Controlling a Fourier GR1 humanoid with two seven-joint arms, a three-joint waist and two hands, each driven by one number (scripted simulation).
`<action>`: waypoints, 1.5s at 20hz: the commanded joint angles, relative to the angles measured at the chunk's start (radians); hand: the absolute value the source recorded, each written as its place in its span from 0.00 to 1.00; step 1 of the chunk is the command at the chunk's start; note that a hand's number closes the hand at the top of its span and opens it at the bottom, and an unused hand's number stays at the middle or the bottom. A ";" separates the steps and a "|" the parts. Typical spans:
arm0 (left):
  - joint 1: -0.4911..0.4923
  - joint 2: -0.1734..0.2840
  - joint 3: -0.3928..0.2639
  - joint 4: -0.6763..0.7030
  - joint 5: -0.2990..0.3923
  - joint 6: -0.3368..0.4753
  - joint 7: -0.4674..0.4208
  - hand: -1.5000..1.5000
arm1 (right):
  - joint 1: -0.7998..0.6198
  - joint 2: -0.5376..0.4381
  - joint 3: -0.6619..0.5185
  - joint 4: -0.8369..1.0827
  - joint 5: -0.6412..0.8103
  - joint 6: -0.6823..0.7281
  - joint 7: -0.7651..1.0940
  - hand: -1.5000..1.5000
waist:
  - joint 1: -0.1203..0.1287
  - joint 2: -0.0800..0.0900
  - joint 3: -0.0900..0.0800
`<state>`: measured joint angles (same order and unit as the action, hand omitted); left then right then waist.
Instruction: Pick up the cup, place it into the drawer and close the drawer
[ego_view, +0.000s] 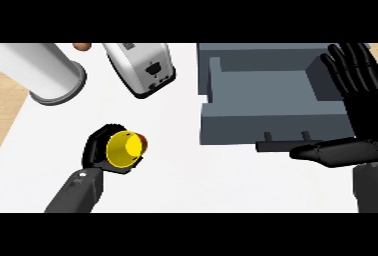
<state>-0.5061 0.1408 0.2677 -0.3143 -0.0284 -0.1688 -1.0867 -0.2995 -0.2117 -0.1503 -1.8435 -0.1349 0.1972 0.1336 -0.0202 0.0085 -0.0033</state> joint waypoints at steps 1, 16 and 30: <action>-0.027 0.020 0.083 -0.024 0.081 -0.027 -0.106 1.00 | 0.017 0.009 0.002 -0.017 -0.022 0.005 0.012 0.00 | 0.003 -0.003 0.001; -0.217 -0.084 -0.036 -0.336 0.080 0.026 0.225 1.00 | 0.040 -0.008 -0.021 -0.006 0.019 -0.003 -0.017 0.00 | 0.028 -0.015 0.004; -0.557 -0.141 -0.287 -0.537 0.192 0.376 0.731 1.00 | 0.046 -0.016 -0.028 -0.060 -0.011 0.007 0.016 0.00 | 0.000 -0.012 0.004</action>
<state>-0.9651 0.0036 0.0372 -0.8396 0.1339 0.1103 -0.4670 -0.2616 -0.2327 -0.1854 -1.8431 -0.1303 0.2102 0.1105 -0.0085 -0.0036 0.0008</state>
